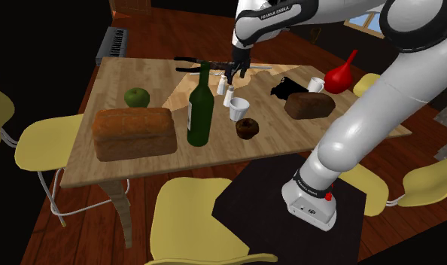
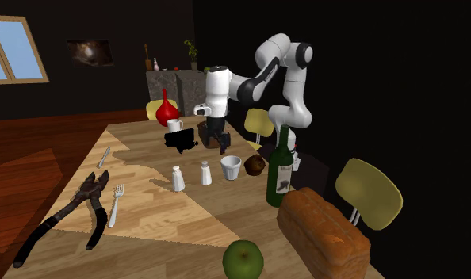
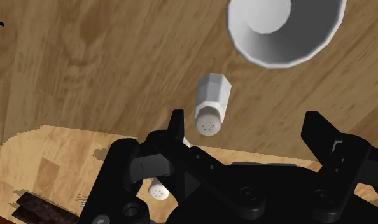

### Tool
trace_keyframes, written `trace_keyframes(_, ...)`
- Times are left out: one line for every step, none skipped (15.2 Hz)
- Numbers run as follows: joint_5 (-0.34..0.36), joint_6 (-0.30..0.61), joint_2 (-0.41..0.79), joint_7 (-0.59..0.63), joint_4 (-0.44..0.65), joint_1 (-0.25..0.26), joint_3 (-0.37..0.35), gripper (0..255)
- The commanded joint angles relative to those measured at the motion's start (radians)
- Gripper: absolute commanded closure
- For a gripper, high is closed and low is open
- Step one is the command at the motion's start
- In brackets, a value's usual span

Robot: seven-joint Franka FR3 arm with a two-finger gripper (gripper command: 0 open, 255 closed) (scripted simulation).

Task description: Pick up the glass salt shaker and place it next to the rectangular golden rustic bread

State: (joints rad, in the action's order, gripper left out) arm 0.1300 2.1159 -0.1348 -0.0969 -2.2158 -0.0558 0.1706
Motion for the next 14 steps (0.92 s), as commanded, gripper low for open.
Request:
trace_keyframes(-0.01,0.036,0.077,-0.014,0.044,-0.006,0.012,0)
trace_keyframes(-0.017,0.053,0.115,-0.022,0.066,-0.01,0.017,0)
trace_keyframes(-0.024,0.068,0.152,-0.03,0.09,-0.014,0.022,0)
trace_keyframes(-0.026,0.072,0.163,-0.032,0.097,-0.015,0.023,0)
trace_keyframes(-0.027,0.085,0.17,-0.033,0.091,-0.016,0.023,0)
trace_keyframes(-0.028,0.098,0.177,-0.033,0.085,-0.017,0.024,0)
trace_keyframes(-0.028,0.11,0.184,-0.034,0.079,-0.018,0.024,0)
trace_keyframes(-0.029,0.123,0.191,-0.035,0.073,-0.019,0.025,0)
trace_keyframes(-0.03,0.136,0.198,-0.036,0.068,-0.02,0.025,0)
trace_keyframes(-0.031,0.149,0.206,-0.036,0.063,-0.02,0.026,0)
trace_keyframes(-0.033,0.169,0.218,-0.038,0.055,-0.022,0.026,0)
trace_keyframes(-0.033,0.169,0.218,-0.038,0.055,-0.022,0.026,0)
trace_keyframes(-0.033,0.169,0.218,-0.038,0.055,-0.022,0.026,0)
trace_keyframes(-0.033,0.169,0.218,-0.038,0.055,-0.022,0.026,0)
